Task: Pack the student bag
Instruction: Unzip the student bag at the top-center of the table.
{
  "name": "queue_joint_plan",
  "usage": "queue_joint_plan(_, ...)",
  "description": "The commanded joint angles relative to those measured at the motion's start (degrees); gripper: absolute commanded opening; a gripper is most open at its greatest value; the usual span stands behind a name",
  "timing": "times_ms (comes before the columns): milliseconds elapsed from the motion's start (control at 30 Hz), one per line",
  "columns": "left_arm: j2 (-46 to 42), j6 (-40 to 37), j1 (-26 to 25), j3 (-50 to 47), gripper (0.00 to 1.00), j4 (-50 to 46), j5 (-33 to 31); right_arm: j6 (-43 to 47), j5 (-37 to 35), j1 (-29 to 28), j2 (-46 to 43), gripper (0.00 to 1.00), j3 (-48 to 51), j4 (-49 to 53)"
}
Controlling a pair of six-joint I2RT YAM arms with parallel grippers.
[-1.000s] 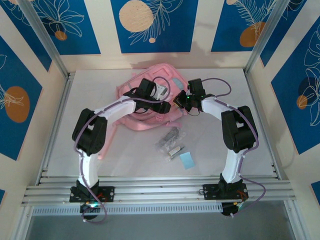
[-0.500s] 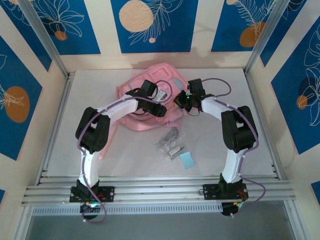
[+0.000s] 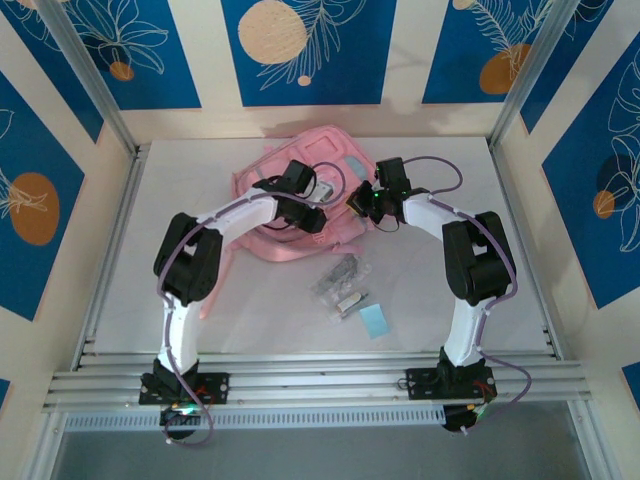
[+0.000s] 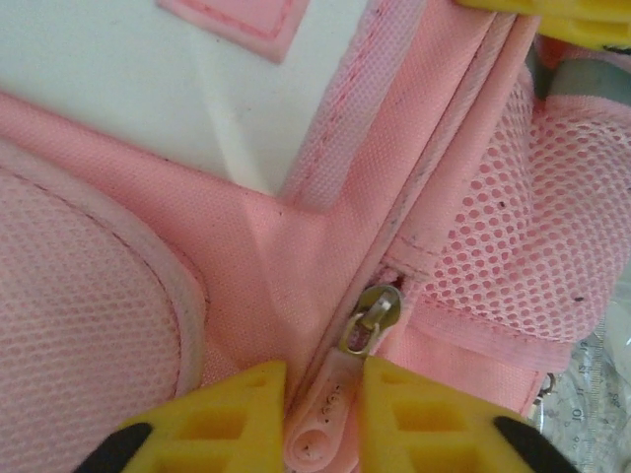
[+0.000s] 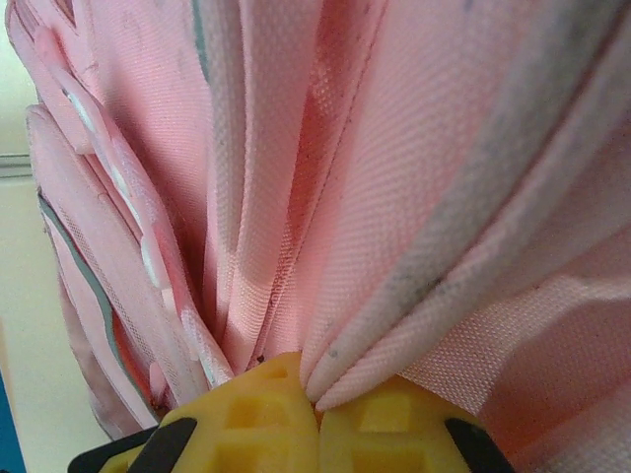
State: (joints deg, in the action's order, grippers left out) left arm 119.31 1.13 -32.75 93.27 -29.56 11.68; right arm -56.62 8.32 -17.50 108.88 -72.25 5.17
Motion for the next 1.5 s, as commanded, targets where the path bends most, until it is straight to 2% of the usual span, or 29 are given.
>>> queue_joint_plan(0, 3.3, 0.1, 0.3, 1.5, 0.18, -2.9, -1.8, 0.9, 4.4, -0.2, -1.5, 0.0, -0.9, -1.7)
queue_joint_plan(67, 3.7, 0.2, 0.3, 1.6, 0.18, -3.2, -1.7, 0.9, 4.3, -0.1, -1.6, 0.0, -0.8, -1.6)
queue_joint_plan(100, 3.8, 0.1, 0.4, 1.6, 0.23, -3.3, -1.9, 0.9, 4.3, 0.0, -1.7, 0.0, -0.8, -1.7)
queue_joint_plan(133, 4.2, 0.2, 0.3, 1.8, 0.33, -3.8, -1.9, 0.9, 4.3, 0.0, -1.7, 0.0, -0.7, -1.7)
queue_joint_plan(167, 4.3, 0.2, 0.4, 1.9, 0.38, -4.1, -2.0, 0.9, 4.4, 0.0, -1.8, 0.0, -0.7, -1.8)
queue_joint_plan(200, 4.5, 0.2, 0.3, 1.9, 0.39, -4.3, -2.2, 0.8, 4.3, 0.1, -1.8, 0.0, -0.7, -1.9)
queue_joint_plan(267, 4.8, 0.0, 0.4, 1.9, 0.29, -4.5, -2.8, 0.8, 4.2, 0.1, -2.0, 0.0, -0.6, -2.0)
queue_joint_plan(367, 4.7, -0.3, 0.4, 1.7, 0.03, -4.7, -3.5, 0.8, 4.1, 0.4, -2.2, 0.0, -0.3, -2.1)
queue_joint_plan(400, 4.5, -0.4, 0.4, 1.6, 0.0, -4.9, -3.9, 0.8, 3.9, 0.6, -2.4, 0.0, -0.2, -2.2)
queue_joint_plan(600, 1.6, -1.0, 0.4, -0.1, 0.0, -7.5, -5.9, 1.1, 3.1, 2.6, -2.8, 0.0, 0.4, -2.1)
queue_joint_plan(800, -3.2, -1.1, 0.4, -6.3, 0.0, -9.8, -11.0, 1.1, 2.6, 5.6, -2.6, 0.0, -0.4, -1.9)
queue_joint_plan(967, -5.8, -1.1, 0.4, -10.0, 0.0, -10.9, -12.6, 1.8, 2.9, 6.5, -1.8, 0.0, -1.7, -1.1)
queue_joint_plan(1033, -6.2, -1.3, 0.4, -10.5, 0.0, -12.3, -16.2, 2.0, 2.9, 6.8, -1.5, 0.0, -2.0, -0.7)
queue_joint_plan(1267, -9.2, -0.9, 0.4, -14.4, 0.0, -15.8, -37.0, 3.3, 2.1, 9.7, -0.9, 0.0, -2.7, 0.4)
queue_joint_plan(1333, -9.8, -1.1, 0.3, -14.4, 0.0, -16.1, -39.3, 3.5, 2.4, 10.5, 0.0, 0.0, -4.0, 0.8)
queue_joint_plan(1467, -11.6, -3.7, -2.7, -14.0, 0.0, -13.5, -39.2, 4.1, 4.3, 10.9, 2.1, 0.0, -7.4, 1.6)
